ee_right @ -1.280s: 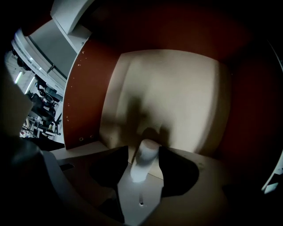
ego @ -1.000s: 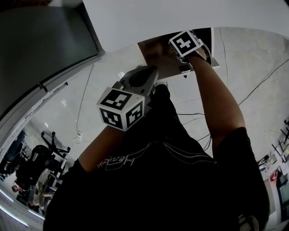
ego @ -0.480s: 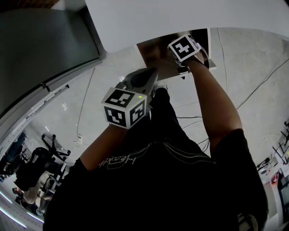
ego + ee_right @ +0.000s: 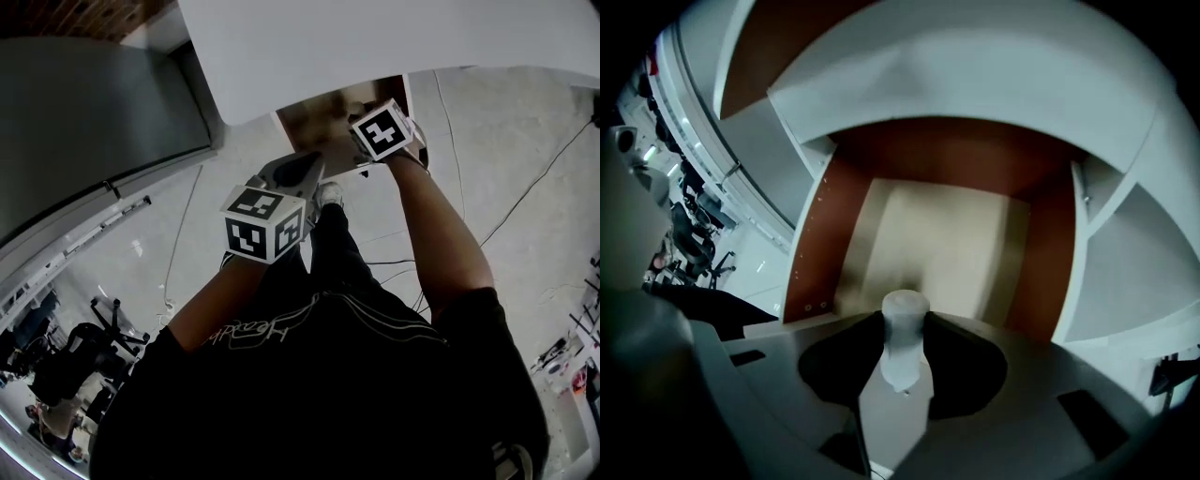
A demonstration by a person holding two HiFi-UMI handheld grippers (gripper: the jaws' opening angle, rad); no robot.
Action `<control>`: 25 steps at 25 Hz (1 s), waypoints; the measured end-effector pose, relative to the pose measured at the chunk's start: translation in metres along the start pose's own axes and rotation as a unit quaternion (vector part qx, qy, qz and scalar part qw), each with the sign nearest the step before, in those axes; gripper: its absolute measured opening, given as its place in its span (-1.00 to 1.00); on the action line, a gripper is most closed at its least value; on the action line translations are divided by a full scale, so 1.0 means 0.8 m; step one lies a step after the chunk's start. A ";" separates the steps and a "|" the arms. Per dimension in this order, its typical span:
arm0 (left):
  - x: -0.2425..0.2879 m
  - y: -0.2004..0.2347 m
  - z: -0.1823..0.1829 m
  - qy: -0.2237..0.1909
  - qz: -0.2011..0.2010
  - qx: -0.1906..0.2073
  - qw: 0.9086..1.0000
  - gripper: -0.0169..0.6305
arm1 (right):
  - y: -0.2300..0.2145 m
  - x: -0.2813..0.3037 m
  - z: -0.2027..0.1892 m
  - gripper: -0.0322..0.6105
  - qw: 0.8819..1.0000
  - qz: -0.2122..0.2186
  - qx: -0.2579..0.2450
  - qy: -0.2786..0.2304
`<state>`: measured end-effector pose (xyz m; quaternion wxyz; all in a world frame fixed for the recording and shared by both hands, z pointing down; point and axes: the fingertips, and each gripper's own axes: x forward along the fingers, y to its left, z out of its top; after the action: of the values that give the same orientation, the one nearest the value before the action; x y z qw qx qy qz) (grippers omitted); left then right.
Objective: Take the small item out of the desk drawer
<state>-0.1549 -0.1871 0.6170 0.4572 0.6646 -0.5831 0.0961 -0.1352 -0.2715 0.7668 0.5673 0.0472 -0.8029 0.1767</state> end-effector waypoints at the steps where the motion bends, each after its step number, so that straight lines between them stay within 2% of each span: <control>1: -0.003 -0.008 0.005 0.000 -0.002 0.000 1.000 -0.88 | 0.000 -0.014 0.001 -0.45 1.000 -0.001 0.001 -0.009; 4: -0.012 -0.028 0.016 -0.004 -0.008 -0.005 1.000 -0.88 | 0.004 -0.054 0.008 -0.45 0.999 -0.003 0.000 -0.041; 8: -0.022 -0.057 0.032 -0.008 -0.011 0.014 1.000 -0.88 | -0.007 -0.120 0.019 -0.45 0.996 -0.029 -0.011 -0.087; 11: -0.031 -0.079 0.050 -0.015 -0.017 0.032 0.999 -0.88 | 0.002 -0.167 0.024 -0.45 0.992 -0.010 0.012 -0.127; 18: -0.069 -0.135 0.094 -0.043 -0.038 0.068 0.996 -0.88 | 0.025 -0.296 0.027 -0.45 0.969 0.031 0.064 -0.237; 25: -0.129 -0.189 0.135 -0.071 -0.051 0.101 0.991 -0.88 | 0.084 -0.425 0.036 -0.45 0.949 0.048 0.017 -0.312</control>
<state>-0.0994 -0.2090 0.4132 0.3499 0.7411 -0.5668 0.0838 -0.0602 -0.2608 0.4275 0.2781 0.0716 -0.9380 0.1939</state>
